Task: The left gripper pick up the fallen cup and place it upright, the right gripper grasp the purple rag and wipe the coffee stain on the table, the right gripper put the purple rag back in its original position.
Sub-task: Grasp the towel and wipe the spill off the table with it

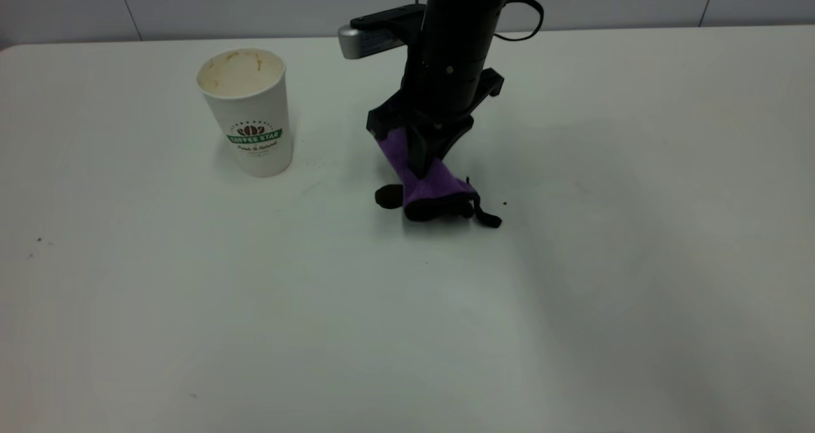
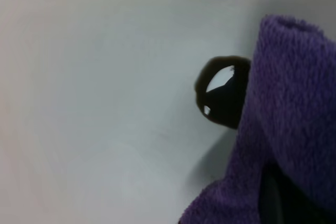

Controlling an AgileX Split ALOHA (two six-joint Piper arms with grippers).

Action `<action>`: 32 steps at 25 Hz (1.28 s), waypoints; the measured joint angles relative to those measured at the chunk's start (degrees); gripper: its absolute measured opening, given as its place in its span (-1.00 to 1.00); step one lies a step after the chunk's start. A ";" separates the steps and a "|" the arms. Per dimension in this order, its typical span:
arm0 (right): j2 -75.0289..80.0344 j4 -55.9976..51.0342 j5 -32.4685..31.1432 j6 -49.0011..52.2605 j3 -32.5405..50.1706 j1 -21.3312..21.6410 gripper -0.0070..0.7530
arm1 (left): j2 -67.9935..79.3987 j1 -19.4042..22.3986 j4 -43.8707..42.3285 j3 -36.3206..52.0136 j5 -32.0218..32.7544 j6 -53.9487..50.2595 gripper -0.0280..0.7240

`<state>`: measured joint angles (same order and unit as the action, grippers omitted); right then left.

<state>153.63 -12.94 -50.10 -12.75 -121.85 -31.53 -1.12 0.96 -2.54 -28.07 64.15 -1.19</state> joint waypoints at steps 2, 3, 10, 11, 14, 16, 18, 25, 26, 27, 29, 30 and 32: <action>1.79 -1.38 0.30 0.00 -1.09 0.00 -0.82 | 0.00 0.00 0.00 0.00 0.00 0.00 -0.17; 2.44 -2.06 0.74 0.00 -1.38 0.00 -0.82 | 0.00 0.00 0.00 0.00 0.00 0.00 -0.17; 4.01 -8.91 3.29 -0.66 -1.56 -0.20 -0.82 | 0.00 0.00 0.00 0.00 0.00 0.00 -0.17; 4.01 -10.11 3.86 -0.97 -1.56 -0.48 -0.82 | 0.00 0.00 0.00 0.00 0.00 0.00 -0.17; 4.35 -11.38 7.20 -1.27 -1.56 -1.61 -0.82 | 0.00 0.00 0.00 0.00 0.00 0.05 -0.17; 5.06 -11.75 10.10 -0.84 -1.56 -2.12 -0.82 | 0.00 0.00 0.00 0.00 0.00 0.05 -0.17; 5.97 -12.00 12.13 0.00 -1.56 -2.06 -0.82 | 0.00 0.00 0.00 0.00 0.00 0.05 -0.17; 6.89 -8.47 18.21 5.45 -2.16 -0.14 -0.82 | 0.00 0.00 0.00 0.00 0.00 0.05 -0.17; 6.89 -6.67 18.13 7.31 -2.23 0.43 -0.82 | 0.00 0.00 0.00 0.00 0.00 0.05 -0.17; 6.89 -5.19 17.61 9.25 -2.35 1.10 -0.82 | 0.00 0.00 0.00 0.00 0.00 0.05 -0.17; 6.89 -2.02 14.88 12.26 -3.13 2.44 -0.82 | 0.00 0.00 0.00 0.00 0.00 0.10 -0.17; 6.89 -0.94 12.39 13.45 -3.71 3.07 -0.82 | 0.00 0.00 0.00 0.00 0.00 0.10 -0.17; 6.89 0.87 6.68 14.48 -5.50 3.72 -0.82 | 0.00 0.00 0.00 0.00 0.00 0.10 -0.17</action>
<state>160.52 -12.07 -43.41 1.73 -127.35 -27.80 -1.12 0.96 -2.54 -28.07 64.15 -1.09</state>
